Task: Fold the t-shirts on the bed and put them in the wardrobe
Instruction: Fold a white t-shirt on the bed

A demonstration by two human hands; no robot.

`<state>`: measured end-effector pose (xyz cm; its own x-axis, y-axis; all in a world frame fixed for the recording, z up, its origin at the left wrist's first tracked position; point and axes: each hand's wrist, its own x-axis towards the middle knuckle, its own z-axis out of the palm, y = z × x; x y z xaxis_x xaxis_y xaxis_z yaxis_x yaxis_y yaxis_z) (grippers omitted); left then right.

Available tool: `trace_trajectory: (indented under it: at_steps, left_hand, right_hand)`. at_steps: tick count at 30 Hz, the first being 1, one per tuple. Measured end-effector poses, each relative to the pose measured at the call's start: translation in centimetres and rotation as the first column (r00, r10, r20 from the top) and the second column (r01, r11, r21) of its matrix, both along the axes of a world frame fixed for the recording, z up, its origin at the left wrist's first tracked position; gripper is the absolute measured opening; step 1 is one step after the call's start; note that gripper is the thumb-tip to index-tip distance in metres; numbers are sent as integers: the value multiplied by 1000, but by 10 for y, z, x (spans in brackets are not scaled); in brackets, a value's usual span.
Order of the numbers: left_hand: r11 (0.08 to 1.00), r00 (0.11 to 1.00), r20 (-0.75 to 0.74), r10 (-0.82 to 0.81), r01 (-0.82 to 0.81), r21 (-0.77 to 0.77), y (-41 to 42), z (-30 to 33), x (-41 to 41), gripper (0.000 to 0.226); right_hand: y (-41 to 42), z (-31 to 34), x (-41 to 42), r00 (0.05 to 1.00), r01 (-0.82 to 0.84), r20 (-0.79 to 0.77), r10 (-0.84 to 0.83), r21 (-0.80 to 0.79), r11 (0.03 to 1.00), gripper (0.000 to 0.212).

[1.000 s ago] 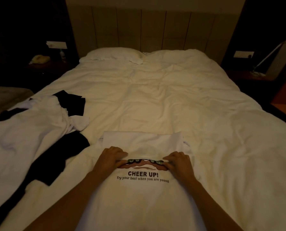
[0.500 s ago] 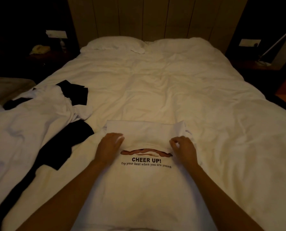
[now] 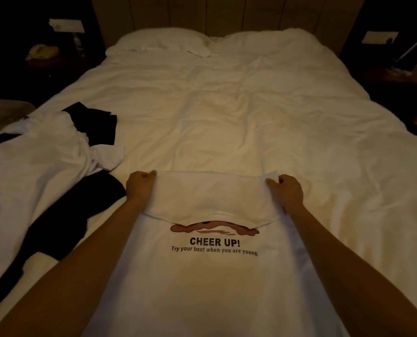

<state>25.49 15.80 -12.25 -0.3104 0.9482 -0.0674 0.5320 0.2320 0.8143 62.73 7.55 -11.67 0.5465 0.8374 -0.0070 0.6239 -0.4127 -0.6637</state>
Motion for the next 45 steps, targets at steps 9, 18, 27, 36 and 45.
trace_trajectory:
  at_steps: [9,18,27,36,45]
  left_hand:
    - [998,996,71,-53,49,47,6,-5,-12,31]
    - [990,976,-173,-135,128,-51,-37,-1,1,65]
    - [987,961,-232,-153,160,10,-74,-2,-5,67]
    - [842,638,-655,-406,539,3,-67,-3,41,63]
    - [814,617,-648,-447,581,-9,15,-1,51,46]
  right_hand:
    - [-8,-19,7,995,-44,-88,46,22,999,51]
    - [-44,-7,-13,995,64,82,-62,-16,998,57]
    - [-69,-3,-30,948,22,318,5,-81,997,45]
    - [-38,0,-75,808,-365,464,364,-93,926,54]
    - [41,-7,-55,708,-370,593,383,-151,917,76]
